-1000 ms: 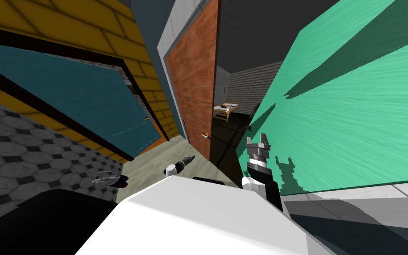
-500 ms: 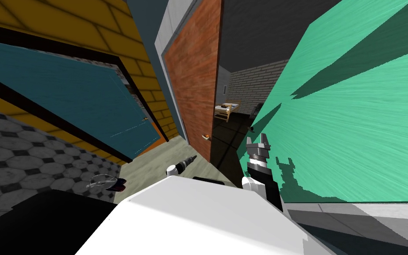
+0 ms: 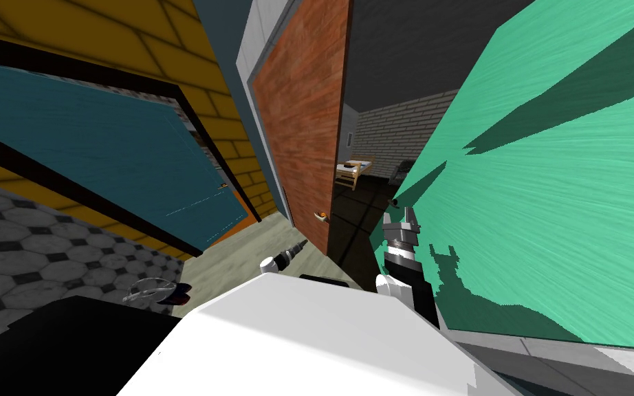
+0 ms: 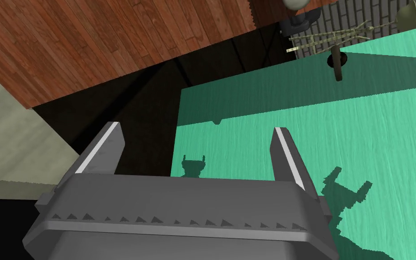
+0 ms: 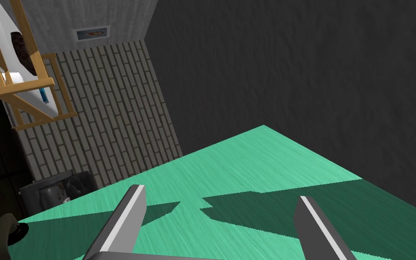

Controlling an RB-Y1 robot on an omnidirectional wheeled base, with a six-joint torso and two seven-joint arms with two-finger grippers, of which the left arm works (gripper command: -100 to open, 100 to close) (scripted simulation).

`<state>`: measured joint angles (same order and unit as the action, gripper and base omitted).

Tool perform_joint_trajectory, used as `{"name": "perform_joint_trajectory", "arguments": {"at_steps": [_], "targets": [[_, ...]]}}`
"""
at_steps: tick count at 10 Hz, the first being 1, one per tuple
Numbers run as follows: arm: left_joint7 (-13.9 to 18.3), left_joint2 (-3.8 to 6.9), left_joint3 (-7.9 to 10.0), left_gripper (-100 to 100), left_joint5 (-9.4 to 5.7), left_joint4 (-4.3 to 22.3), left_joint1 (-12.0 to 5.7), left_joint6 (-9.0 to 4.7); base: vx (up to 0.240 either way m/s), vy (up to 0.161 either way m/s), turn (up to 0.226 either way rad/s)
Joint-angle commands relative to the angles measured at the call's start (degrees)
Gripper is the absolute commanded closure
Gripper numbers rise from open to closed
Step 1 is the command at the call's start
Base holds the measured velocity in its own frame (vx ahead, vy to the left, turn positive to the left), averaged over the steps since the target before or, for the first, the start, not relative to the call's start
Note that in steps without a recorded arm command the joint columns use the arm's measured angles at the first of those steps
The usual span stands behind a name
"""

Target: Push the door open

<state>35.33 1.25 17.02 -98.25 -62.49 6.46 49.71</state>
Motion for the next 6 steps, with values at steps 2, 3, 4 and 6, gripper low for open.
{"name": "perform_joint_trajectory", "arguments": {"at_steps": [2, 3, 4, 6], "targets": [[1.0, -0.81, 0.85, -100, -4.33, 3.4, -1.21, 3.4, 0.095, 0.045, -0.005], [1.6, -1.07, 1.08, -100, -5.72, 4.4, -1.57, 4.5, 0.092, 0.022, -0.005], [2.1, -1.32, 1.28, -100, -6.92, 5.2, -1.88, 5.46, 0.08, 0.019, -0.002], [3.0, -1.83, 1.68, -100, -9.33, 6.8, -2.5, 7.39, 0.083, 0.038, -0.004]]}}
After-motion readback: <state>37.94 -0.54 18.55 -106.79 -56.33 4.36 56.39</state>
